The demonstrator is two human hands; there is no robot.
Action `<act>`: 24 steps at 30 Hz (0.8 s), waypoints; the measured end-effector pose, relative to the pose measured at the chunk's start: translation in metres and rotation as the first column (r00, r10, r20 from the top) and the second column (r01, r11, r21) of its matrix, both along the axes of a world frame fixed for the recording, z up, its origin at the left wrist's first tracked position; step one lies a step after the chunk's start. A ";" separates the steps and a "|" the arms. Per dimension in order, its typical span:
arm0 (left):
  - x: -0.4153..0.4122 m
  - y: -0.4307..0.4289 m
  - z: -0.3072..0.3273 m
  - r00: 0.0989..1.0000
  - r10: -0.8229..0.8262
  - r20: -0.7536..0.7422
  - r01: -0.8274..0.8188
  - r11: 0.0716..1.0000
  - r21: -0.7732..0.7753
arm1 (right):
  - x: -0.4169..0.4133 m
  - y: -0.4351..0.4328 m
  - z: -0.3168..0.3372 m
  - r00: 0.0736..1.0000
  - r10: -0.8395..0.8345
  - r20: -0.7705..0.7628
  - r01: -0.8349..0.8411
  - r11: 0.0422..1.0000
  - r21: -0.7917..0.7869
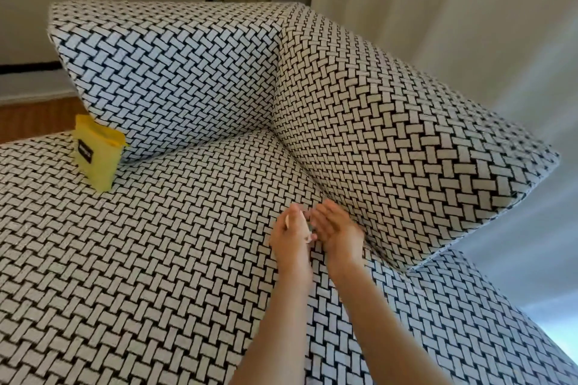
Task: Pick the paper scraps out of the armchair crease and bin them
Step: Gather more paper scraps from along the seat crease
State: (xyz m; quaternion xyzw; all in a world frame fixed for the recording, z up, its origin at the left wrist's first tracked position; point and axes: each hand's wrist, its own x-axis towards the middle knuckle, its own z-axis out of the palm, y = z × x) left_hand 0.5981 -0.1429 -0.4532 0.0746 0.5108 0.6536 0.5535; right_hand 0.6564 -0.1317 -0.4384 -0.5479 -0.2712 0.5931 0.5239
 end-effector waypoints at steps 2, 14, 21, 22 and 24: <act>-0.020 -0.002 0.006 0.996 -0.019 -0.088 0.019 1.000 -0.007 | -0.020 -0.006 0.015 0.963 0.070 -0.259 -0.081 0.996 -0.034; -0.146 -0.060 0.046 0.874 0.182 0.450 -0.269 0.953 0.139 | -0.162 -0.055 0.040 0.883 0.468 0.040 -0.469 0.877 0.108; -0.238 -0.097 0.042 0.821 0.312 0.477 -0.402 0.911 0.096 | -0.255 -0.091 0.021 0.764 0.642 -0.065 -0.636 0.766 0.095; -0.251 -0.100 0.041 0.825 0.334 0.456 -0.415 0.905 0.089 | -0.267 -0.093 0.020 0.749 0.652 -0.114 -0.648 0.758 0.077; -0.282 -0.110 0.037 0.843 0.368 0.393 -0.437 0.893 0.102 | -0.297 -0.099 0.018 0.720 0.670 -0.182 -0.671 0.739 0.068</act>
